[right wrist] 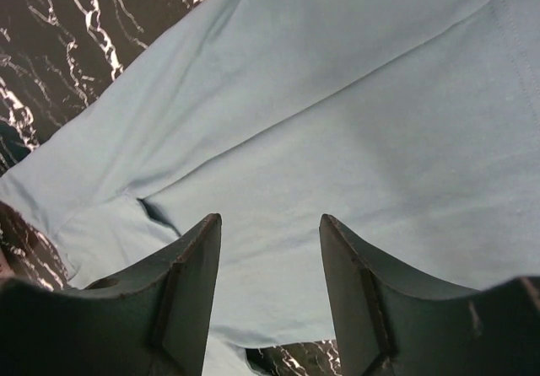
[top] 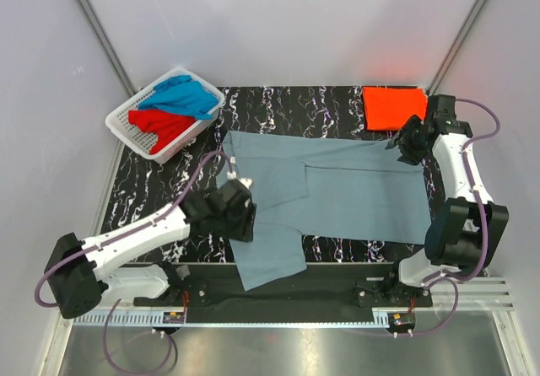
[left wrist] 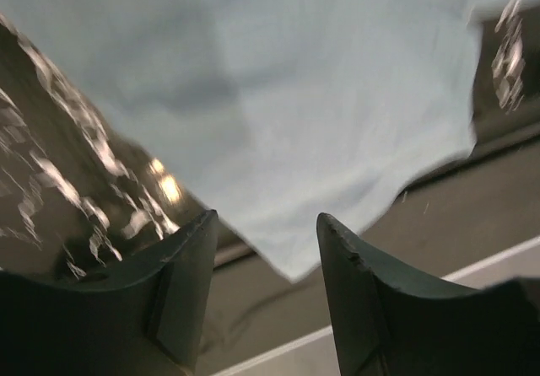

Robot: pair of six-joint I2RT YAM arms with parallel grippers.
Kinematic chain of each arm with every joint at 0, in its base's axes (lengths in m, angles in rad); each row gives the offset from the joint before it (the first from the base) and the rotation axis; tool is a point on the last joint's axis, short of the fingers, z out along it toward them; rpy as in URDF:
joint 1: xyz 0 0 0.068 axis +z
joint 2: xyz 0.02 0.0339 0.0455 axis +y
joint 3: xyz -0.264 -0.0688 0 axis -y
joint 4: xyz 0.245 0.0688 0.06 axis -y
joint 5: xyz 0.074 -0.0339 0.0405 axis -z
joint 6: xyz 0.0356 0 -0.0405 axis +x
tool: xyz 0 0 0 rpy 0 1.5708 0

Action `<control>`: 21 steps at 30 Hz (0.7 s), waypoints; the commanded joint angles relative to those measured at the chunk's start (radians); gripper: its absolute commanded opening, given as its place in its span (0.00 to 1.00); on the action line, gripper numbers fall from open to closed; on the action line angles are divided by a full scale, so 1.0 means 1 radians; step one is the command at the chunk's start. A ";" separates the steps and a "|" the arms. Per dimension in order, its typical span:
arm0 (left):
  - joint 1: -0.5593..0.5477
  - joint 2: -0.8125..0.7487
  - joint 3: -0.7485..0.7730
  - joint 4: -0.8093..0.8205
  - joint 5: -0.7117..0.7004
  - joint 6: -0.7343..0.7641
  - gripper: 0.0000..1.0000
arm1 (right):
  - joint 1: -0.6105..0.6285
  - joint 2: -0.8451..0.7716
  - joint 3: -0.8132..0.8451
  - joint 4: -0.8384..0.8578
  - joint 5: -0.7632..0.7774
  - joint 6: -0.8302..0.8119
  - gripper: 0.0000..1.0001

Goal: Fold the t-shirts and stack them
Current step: Fold the tshirt

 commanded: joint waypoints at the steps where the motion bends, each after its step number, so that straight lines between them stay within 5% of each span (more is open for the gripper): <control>1: -0.151 -0.082 -0.044 -0.032 -0.094 -0.190 0.54 | 0.011 -0.070 -0.026 -0.006 -0.057 -0.011 0.58; 8: -0.530 0.109 -0.027 0.010 -0.168 -0.217 0.53 | 0.015 -0.118 -0.051 -0.002 -0.077 -0.003 0.58; 21: -0.622 0.182 -0.090 0.129 -0.190 -0.173 0.54 | 0.014 -0.141 -0.066 -0.003 -0.062 -0.006 0.58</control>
